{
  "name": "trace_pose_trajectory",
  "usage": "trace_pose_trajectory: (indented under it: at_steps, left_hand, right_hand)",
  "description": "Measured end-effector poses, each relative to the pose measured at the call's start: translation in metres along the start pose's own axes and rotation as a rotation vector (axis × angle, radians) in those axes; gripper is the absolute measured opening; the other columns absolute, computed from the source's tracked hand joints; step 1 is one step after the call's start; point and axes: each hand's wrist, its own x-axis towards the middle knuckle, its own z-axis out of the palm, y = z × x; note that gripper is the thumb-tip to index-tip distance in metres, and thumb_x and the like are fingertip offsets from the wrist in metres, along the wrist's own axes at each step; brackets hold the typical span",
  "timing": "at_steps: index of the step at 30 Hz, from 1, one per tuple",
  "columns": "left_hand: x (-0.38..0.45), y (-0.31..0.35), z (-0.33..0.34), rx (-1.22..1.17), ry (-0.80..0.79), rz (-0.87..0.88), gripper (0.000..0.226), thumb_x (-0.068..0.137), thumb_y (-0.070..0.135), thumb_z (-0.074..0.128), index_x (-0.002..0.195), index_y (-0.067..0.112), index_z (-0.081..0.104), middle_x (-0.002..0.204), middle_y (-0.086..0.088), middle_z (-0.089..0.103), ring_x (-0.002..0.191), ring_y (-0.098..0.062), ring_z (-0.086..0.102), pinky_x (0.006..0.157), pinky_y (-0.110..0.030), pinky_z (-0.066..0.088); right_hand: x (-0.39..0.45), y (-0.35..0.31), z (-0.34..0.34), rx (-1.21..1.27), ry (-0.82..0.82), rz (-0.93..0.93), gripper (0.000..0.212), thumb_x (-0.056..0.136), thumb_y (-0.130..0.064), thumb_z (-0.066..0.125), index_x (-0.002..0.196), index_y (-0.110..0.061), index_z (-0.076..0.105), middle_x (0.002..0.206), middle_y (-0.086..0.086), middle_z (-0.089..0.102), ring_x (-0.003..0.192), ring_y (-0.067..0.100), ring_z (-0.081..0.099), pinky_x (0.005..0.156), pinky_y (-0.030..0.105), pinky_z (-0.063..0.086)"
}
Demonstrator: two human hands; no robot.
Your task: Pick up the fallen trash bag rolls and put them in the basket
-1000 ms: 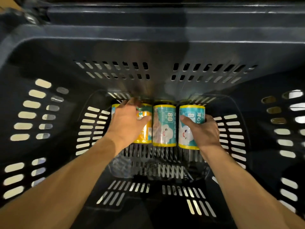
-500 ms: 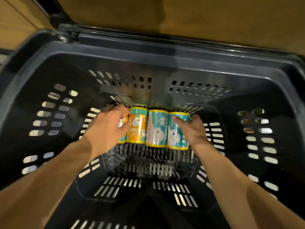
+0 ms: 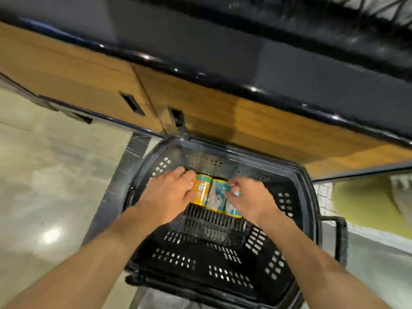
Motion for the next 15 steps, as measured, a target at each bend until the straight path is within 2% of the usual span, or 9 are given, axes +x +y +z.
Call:
trace_pose_trajectory:
  at_steps: [2,4,7,11,15]
  left_hand:
    - [-0.026,0.009,-0.053,0.036,0.034,-0.041,0.017,0.091,0.033,0.054,0.106,0.026,0.058,0.102,0.002,0.061,0.093,-0.026,0.065,0.076,-0.04,0.054]
    - [-0.057,0.02,-0.111,0.072,0.028,-0.108,0.023,0.094,0.034,0.049,0.113,0.025,0.056,0.111,0.001,0.06,0.101,-0.026,0.062,0.084,-0.038,0.051]
    - [-0.11,0.038,-0.199,0.14,0.054,-0.173,0.031,0.095,0.04,0.046,0.121,0.024,0.053,0.115,-0.001,0.059,0.105,-0.026,0.06,0.081,-0.034,0.048]
    - [-0.19,0.047,-0.294,0.164,0.161,-0.33,0.024,0.095,0.042,0.044,0.11,0.025,0.052,0.106,-0.001,0.059,0.101,-0.027,0.059,0.079,-0.037,0.047]
    - [-0.274,0.032,-0.355,0.185,0.251,-0.488,0.023,0.096,0.035,0.044,0.112,0.022,0.053,0.11,-0.003,0.06,0.102,-0.026,0.058,0.081,-0.037,0.047]
  right_hand:
    - [-0.036,-0.043,-0.049,-0.186,-0.016,-0.14,0.033,0.094,-0.04,0.057,0.126,-0.032,0.059,0.125,-0.003,0.068,0.117,0.025,0.062,0.093,0.04,0.053]
    - [-0.076,-0.088,-0.097,-0.333,-0.041,-0.259,0.033,0.095,-0.041,0.054,0.126,-0.031,0.057,0.128,-0.003,0.065,0.119,0.027,0.06,0.092,0.039,0.051]
    - [-0.134,-0.153,-0.155,-0.52,-0.023,-0.43,0.032,0.095,-0.042,0.052,0.121,-0.025,0.056,0.121,0.003,0.065,0.113,0.032,0.061,0.088,0.04,0.049]
    - [-0.204,-0.23,-0.2,-0.554,0.024,-0.567,0.029,0.094,-0.041,0.055,0.114,-0.021,0.058,0.114,0.006,0.067,0.109,0.033,0.063,0.083,0.04,0.052]
    - [-0.266,-0.307,-0.214,-0.616,0.008,-0.73,0.031,0.093,-0.041,0.057,0.116,-0.02,0.059,0.115,0.007,0.067,0.111,0.031,0.061,0.08,0.041,0.053]
